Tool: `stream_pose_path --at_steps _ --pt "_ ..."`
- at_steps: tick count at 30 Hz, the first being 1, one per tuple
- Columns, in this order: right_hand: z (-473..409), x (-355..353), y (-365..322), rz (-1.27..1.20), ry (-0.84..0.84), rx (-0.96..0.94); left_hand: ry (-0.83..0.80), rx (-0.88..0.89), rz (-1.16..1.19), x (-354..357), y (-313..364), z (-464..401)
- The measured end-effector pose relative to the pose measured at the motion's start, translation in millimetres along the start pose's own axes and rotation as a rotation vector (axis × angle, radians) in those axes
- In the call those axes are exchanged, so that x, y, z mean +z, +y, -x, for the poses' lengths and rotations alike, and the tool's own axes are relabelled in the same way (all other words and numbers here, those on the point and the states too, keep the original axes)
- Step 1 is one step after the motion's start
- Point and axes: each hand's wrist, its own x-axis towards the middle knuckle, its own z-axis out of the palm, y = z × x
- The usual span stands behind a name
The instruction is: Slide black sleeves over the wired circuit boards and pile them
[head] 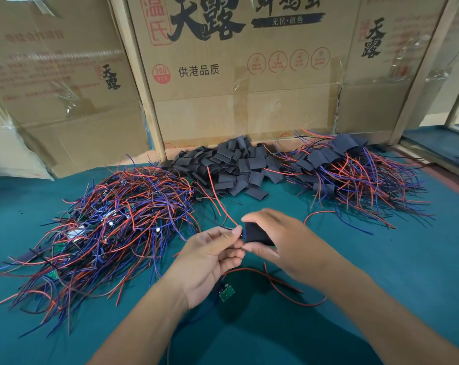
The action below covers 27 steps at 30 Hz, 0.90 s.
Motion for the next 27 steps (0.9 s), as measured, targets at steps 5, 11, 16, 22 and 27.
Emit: stream_pose_path --at_steps 5,11,16,22,27 --pt "0.3 -2.6 -2.9 0.012 0.005 -0.053 -0.062 -0.024 0.050 0.2 0.8 3.3" --pt "1.5 -3.3 -2.9 -0.008 -0.012 -0.073 -0.116 -0.020 0.013 2.3 -4.4 3.1" --pt "0.6 -3.0 -2.6 -0.019 -0.032 -0.077 -0.140 -0.031 -0.003 -0.9 -5.8 1.7" --pt "0.4 -1.7 -1.5 -0.026 -0.061 -0.091 -0.124 -0.039 0.000 -2.0 -6.5 1.0" --pt "0.7 2.8 1.1 -0.028 -0.051 -0.105 -0.108 -0.053 -0.009 -1.7 -7.6 -0.7"
